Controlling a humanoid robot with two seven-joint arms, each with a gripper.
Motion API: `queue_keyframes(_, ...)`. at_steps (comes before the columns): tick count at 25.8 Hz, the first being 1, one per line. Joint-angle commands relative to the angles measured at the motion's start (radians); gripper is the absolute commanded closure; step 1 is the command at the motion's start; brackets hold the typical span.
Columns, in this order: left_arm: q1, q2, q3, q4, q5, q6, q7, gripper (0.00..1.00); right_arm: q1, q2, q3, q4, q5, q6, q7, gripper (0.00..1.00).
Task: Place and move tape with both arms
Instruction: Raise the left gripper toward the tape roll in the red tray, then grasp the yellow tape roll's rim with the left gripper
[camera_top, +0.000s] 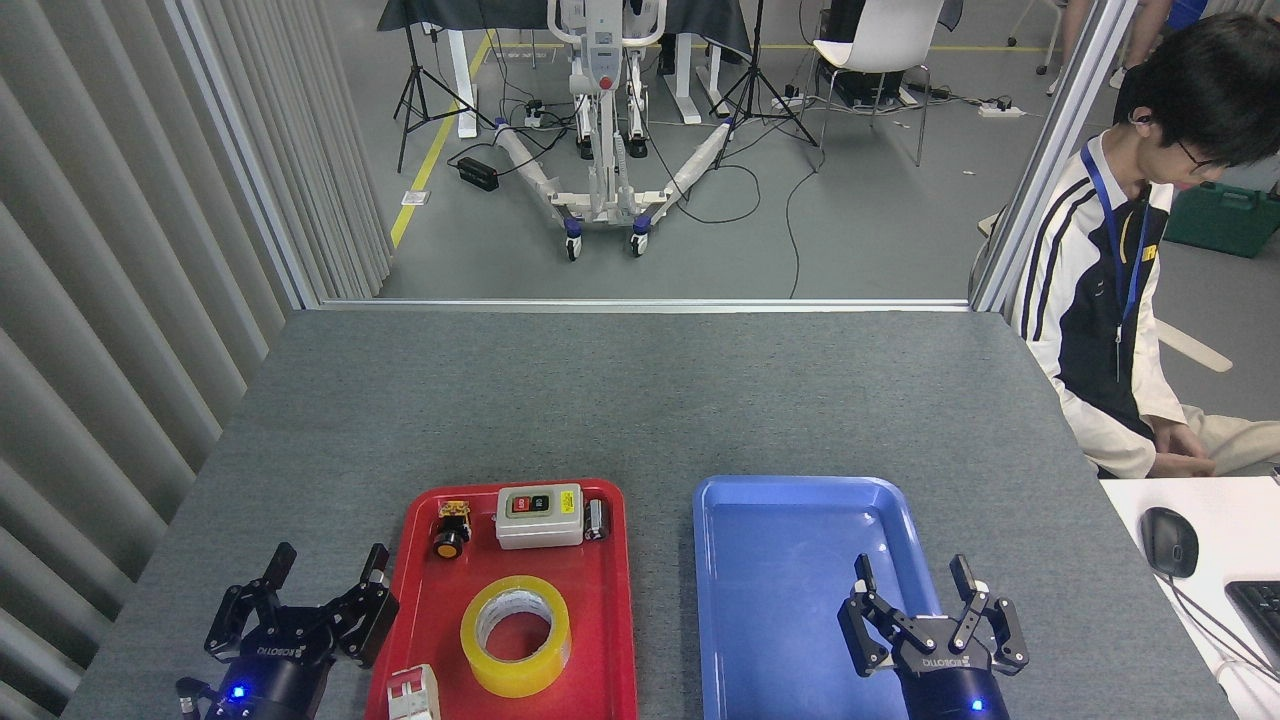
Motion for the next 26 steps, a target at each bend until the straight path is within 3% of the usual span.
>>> queue_keyframes(1, 0.000, 0.003, -0.001, 0.002, 0.000, 0.004, 0.000, 0.00, 0.009, 0.010, -0.001, 0.000, 0.017, 0.003, -0.005, 0.00)
queue_keyframes(16, 0.000, 0.003, 0.000, -0.006, 0.001, 0.007, -0.034, 0.00, 0.032, 0.026, -0.038, -0.034, 0.036, 0.004, 0.001, 0.00)
queue_keyframes(19, -0.009, -0.004, -0.003, -0.038, 0.015, 0.075, -0.052, 0.00, 0.032, 0.026, -0.038, -0.037, 0.036, 0.004, 0.001, 0.00)
queue_keyframes(22, -0.051, -0.004, -0.064, -0.072, 0.018, 0.127, -0.156, 0.00, 0.040, 0.023, -0.039, -0.058, 0.036, -0.002, 0.003, 0.00)
queue_keyframes(26, -0.095, 0.003, -0.095, -0.069, 0.020, 0.119, -0.339, 0.00, 0.045, 0.026, -0.046, -0.068, 0.036, 0.001, -0.007, 0.00)
